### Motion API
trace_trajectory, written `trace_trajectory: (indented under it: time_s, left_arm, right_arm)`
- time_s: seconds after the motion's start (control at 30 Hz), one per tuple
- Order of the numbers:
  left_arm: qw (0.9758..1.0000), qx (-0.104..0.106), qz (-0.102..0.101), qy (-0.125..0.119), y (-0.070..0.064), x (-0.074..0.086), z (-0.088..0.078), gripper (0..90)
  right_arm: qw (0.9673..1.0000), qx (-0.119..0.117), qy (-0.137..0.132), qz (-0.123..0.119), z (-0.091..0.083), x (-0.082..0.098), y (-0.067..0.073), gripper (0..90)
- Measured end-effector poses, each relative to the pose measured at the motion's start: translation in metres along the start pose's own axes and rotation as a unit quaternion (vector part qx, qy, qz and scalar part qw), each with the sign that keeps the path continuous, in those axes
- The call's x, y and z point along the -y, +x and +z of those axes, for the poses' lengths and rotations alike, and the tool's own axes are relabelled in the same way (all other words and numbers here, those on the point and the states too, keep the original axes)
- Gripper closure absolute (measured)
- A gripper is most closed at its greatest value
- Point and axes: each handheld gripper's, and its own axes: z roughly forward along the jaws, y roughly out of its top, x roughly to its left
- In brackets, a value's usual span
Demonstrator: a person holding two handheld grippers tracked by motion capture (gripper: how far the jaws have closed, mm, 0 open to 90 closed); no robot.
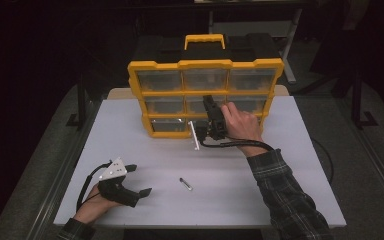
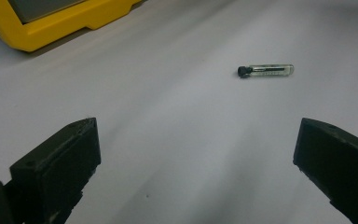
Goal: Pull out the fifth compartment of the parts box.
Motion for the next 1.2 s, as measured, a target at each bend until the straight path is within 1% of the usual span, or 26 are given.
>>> trace_trajectory:
  time_s: [0.3, 0.33, 0.43, 0.6, 0.67, 0.73, 0.8, 0.83, 0.9, 1.07, 1.1, 1.17, 1.2]
  left_arm:
    - [1.0, 0.0, -0.001, 0.0, 0.0005, -0.0004, -0.0002, 0.0]
    - [1.0, 0.0, -0.002, 0.0, 0.0006, -0.0004, -0.0002, 0.0]
    - [1.0, -0.001, -0.003, 0.0, 0.001, -0.0003, -0.0001, 0.0]
    - [1.0, -0.003, -0.005, 0.0, 0.0011, -0.0003, 0.0001, 0.0]
    - [1.0, -0.003, -0.005, 0.002, 0.0014, -0.0003, -0.0001, 0.0]
    - [1.0, -0.003, -0.005, 0.002, 0.0014, -0.0003, -0.0002, 0.0]
    - [1.0, -0.003, -0.006, 0.003, 0.0014, -0.0003, -0.0002, 0.0]
    - [1.0, -0.003, -0.005, 0.002, 0.0014, -0.0003, 0.0, 0.0]
    - [1.0, -0.004, -0.005, 0.002, 0.0014, -0.0003, -0.0002, 0.0]
    - [1.0, -0.004, -0.002, 0.002, 0.0007, -0.0002, 0.0001, 0.0]
    - [1.0, -0.004, -0.002, 0.001, 0.0007, -0.0002, 0.0002, 0.0]
    - [1.0, -0.003, -0.001, 0.001, 0.0003, 0.0001, 0.0002, 0.0]
    - [1.0, -0.003, 0.0, 0.001, 0.0003, 0.0002, 0.0001, 0.0]
  right_arm:
    - [1.0, -0.002, 0.003, 0.001, 0.0, -0.001, -0.0006, 77.8]
    - [1.0, -0.003, 0.006, 0.007, -0.0004, -0.0014, -0.0005, 77.8]
    - [1.0, -0.005, 0.007, 0.003, -0.0005, -0.0015, -0.0012, 78.0]
    - [1.0, -0.005, 0.007, 0.004, -0.0004, -0.002, -0.0011, 78.1]
    - [0.9999, -0.008, 0.007, 0.001, -0.0009, -0.0022, -0.0014, 78.1]
    - [1.0, -0.005, 0.008, 0.004, -0.0012, -0.0024, -0.0006, 78.0]
    - [1.0, -0.005, 0.006, -0.001, -0.0012, -0.0022, -0.0011, 78.0]
    - [1.0, -0.005, 0.006, -0.002, -0.0013, -0.0022, -0.0012, 78.0]
    - [0.9999, -0.007, 0.009, 0.007, -0.0025, -0.0028, -0.0006, 78.0]
    - [0.9999, -0.006, 0.008, 0.004, -0.0039, -0.0037, -0.0013, 78.1]
    - [1.0, -0.007, 0.007, -0.001, -0.0039, -0.0035, -0.0019, 78.1]
    - [1.0, -0.007, 0.007, -0.001, -0.0046, -0.0038, -0.0021, 78.1]
    - [0.9999, -0.008, 0.008, 0.004, -0.0051, -0.0043, -0.0018, 78.0]
